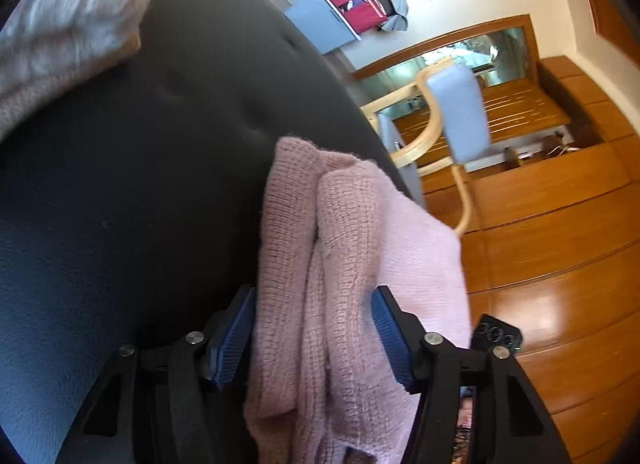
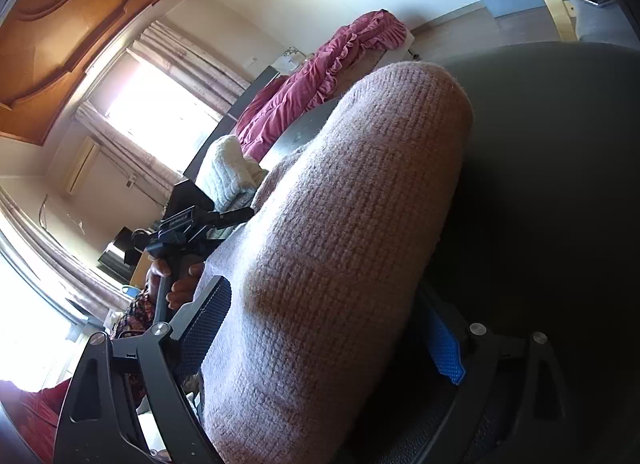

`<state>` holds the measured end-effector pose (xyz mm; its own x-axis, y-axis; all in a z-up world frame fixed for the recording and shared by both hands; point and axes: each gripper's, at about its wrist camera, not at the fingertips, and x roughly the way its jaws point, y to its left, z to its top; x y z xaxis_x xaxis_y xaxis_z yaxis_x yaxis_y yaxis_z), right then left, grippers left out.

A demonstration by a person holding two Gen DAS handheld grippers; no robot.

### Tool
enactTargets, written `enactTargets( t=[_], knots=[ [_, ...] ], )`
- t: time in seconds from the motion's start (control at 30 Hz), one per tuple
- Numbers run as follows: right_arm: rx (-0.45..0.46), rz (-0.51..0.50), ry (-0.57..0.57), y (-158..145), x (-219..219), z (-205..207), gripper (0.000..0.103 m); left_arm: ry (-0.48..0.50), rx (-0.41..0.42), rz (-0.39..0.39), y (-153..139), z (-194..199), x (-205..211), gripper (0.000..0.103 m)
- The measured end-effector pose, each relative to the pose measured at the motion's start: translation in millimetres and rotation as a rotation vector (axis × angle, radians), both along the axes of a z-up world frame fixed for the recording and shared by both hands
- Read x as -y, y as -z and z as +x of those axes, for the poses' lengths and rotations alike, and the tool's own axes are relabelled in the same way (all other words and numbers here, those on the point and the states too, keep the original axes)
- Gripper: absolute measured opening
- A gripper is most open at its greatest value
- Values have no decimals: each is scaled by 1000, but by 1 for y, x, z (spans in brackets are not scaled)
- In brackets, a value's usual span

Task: Fold clothes
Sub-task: 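Grasp the folded pink sweater with both grippers and lift it off the bench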

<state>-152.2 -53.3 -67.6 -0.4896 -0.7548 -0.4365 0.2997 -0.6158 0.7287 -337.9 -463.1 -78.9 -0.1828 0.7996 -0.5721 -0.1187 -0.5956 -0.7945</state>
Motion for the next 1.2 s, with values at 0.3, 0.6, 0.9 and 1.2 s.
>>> enactTargets(
  t=[0.3,0.6,0.9,1.2],
  knots=[
    [-2,-13,-15,-2,6,-5,92,120,-18,38,-1,-6,-10,54],
    [13,-79,-8,-6,9,-14,92,127,-88,44,2,7,6,46],
    [-1,39,-9,-9,33,-17,92,119,-132,25,3,13,13,45],
    [0,80,4,-9,43,-22,90,118,-154,17,3,16,10,43]
  ],
)
